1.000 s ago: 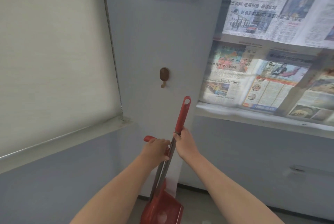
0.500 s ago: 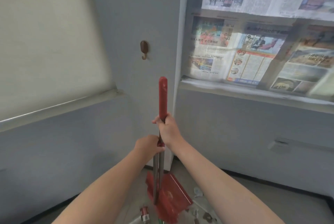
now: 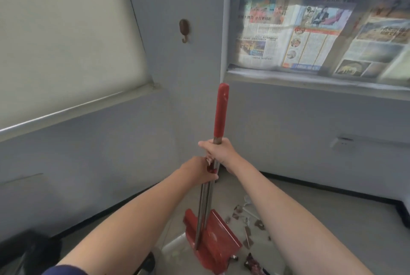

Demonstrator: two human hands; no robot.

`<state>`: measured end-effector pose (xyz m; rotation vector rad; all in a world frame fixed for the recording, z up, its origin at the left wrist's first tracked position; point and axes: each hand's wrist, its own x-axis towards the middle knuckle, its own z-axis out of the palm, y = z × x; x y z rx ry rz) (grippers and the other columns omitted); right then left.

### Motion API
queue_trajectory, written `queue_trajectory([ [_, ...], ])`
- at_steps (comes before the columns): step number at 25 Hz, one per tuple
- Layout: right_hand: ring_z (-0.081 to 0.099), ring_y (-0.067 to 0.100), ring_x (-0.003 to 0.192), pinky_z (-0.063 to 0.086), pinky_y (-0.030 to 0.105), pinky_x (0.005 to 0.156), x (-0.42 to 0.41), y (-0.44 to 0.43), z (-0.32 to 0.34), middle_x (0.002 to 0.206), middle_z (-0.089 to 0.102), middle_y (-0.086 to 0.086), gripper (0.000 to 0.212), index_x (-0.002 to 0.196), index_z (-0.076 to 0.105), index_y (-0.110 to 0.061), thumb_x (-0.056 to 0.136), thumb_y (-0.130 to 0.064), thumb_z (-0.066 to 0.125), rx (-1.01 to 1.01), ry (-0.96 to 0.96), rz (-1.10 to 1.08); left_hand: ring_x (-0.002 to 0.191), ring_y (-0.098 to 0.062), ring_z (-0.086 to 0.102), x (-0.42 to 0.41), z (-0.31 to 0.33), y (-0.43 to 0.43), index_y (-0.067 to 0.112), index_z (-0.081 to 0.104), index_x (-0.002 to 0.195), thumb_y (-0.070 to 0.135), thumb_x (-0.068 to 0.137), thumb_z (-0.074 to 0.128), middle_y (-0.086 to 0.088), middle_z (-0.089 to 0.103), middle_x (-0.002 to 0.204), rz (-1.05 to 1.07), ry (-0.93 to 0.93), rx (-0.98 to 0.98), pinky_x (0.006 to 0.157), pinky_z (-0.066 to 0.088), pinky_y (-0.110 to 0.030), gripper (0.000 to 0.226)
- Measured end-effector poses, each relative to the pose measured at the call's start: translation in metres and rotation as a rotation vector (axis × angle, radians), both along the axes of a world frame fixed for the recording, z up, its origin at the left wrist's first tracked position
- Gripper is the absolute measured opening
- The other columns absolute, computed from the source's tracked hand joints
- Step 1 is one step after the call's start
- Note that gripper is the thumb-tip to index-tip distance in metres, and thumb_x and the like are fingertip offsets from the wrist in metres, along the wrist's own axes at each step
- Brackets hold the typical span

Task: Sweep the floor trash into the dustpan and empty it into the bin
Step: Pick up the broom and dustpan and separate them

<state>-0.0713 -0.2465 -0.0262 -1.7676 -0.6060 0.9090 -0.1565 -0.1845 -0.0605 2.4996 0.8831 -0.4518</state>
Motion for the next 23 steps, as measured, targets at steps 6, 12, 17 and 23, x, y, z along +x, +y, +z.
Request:
queue_trajectory([
  [6,0.034,0.020,0.040,0.038,0.032,0.058,-0.084,-0.023,0.007,0.041,0.030,0.004,0.052,0.043,0.031,-0.016,0.085,-0.023,0.062,0.030,-0.092,0.113,0.084,-0.022,0.062,-0.088,-0.005,-0.022,0.017,0.061,0.111,0.042,0.088,0.057,-0.002,0.063,0.095,0.019,-0.158,-0.089,0.077,0.054,-0.035,0.035],
  [12,0.029,0.021,0.039,0.032,0.032,0.053,-0.180,-0.054,0.009,0.039,0.028,0.002,0.057,0.041,0.029,-0.017,0.089,-0.022,0.059,0.111,-0.137,0.031,0.085,-0.020,0.063,-0.183,-0.003,-0.046,0.021,0.064,0.104,0.047,0.085,0.060,0.002,0.064,0.092,-0.088,-0.257,-0.074,0.077,0.055,-0.036,0.032],
  [17,0.027,0.018,0.036,0.030,0.024,0.044,-0.217,-0.086,0.019,0.035,0.027,-0.001,0.062,0.037,0.029,-0.019,0.094,-0.013,0.055,0.174,-0.146,0.072,0.075,-0.015,0.063,-0.223,0.018,-0.073,0.018,0.065,0.090,0.045,0.083,0.067,0.000,0.066,0.084,-0.220,-0.287,-0.145,0.067,0.054,-0.030,0.028],
  [23,0.035,0.016,0.029,0.039,0.032,0.052,-0.154,-0.194,0.054,0.032,0.032,0.000,0.058,0.042,0.034,-0.016,0.095,-0.023,0.056,0.237,-0.075,-0.292,0.049,-0.004,0.044,-0.298,0.018,-0.055,0.020,0.051,0.060,0.051,0.083,0.067,0.011,0.051,0.056,-0.152,-0.195,-0.187,0.050,0.034,-0.018,0.042],
])
